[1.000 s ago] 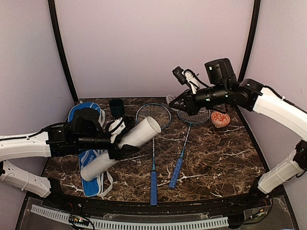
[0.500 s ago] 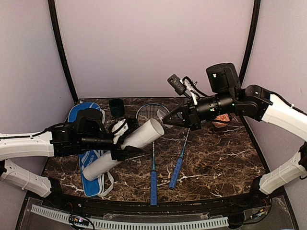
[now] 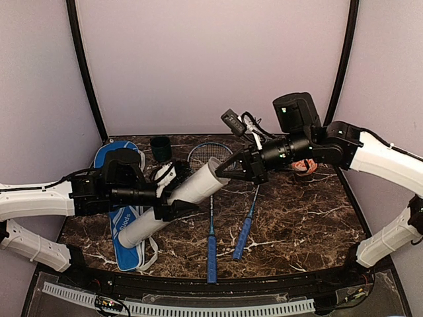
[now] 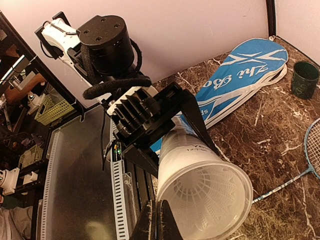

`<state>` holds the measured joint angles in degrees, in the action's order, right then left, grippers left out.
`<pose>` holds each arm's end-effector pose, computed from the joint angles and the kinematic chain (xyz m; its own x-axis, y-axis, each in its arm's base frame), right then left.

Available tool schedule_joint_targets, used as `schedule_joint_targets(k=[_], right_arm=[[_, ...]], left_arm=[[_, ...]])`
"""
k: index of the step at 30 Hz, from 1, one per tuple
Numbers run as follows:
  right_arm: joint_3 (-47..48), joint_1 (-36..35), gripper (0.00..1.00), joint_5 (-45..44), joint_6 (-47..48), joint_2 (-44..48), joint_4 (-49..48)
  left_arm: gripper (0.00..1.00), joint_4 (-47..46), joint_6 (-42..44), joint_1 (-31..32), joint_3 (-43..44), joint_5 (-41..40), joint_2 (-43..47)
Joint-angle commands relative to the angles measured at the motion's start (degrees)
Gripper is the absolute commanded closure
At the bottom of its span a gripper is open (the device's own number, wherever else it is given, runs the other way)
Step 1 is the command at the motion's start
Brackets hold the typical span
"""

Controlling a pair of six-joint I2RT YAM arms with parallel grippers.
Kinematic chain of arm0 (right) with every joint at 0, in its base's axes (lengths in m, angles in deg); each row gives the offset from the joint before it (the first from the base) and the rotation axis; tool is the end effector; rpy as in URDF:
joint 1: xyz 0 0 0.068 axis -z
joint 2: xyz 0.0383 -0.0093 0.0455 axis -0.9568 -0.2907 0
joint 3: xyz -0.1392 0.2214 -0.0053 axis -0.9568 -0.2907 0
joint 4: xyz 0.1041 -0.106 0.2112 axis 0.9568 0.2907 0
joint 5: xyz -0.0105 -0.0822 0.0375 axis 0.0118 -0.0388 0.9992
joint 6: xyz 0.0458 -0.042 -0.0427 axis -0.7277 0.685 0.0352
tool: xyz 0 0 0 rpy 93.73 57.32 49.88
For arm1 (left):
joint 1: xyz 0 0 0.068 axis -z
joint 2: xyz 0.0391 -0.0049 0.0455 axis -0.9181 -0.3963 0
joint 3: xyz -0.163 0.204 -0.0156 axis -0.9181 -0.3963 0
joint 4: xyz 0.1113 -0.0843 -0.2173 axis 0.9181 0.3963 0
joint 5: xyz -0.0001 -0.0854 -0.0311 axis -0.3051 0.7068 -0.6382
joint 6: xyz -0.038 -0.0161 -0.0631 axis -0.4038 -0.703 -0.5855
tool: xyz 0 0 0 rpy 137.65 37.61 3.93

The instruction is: Pack up the badminton gear

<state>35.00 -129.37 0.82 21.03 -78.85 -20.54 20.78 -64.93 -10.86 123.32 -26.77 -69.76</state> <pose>0.1527 0.2869 0.3654 -0.4121 -0.3365 -0.8467 -0.9111 0.1592 0.3802 0.1532 -0.2521 0.2722 0.0656 0.3305 -0.9415 0.9436 0.2864 0.1663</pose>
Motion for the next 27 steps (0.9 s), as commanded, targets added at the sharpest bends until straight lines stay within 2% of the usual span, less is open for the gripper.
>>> schedule_joint_targets(k=[1, 11, 27], right_arm=[[-0.73, -0.83, 1.00, 1.63, -0.90, -0.97, -3.37], [-0.95, -1.30, 1.00, 1.76, -0.57, -1.87, -3.23], [-2.97, -1.34, 1.00, 10.48, -3.95, -2.15, -8.61]], left_arm=[[0.61, -3.14, -0.42, 0.05, 0.02, 1.40, 1.13], [0.61, -3.50, -0.42, 0.07, -0.31, 1.64, 1.71], [0.61, -6.71, -0.18, 0.05, -1.59, 5.02, 3.83]])
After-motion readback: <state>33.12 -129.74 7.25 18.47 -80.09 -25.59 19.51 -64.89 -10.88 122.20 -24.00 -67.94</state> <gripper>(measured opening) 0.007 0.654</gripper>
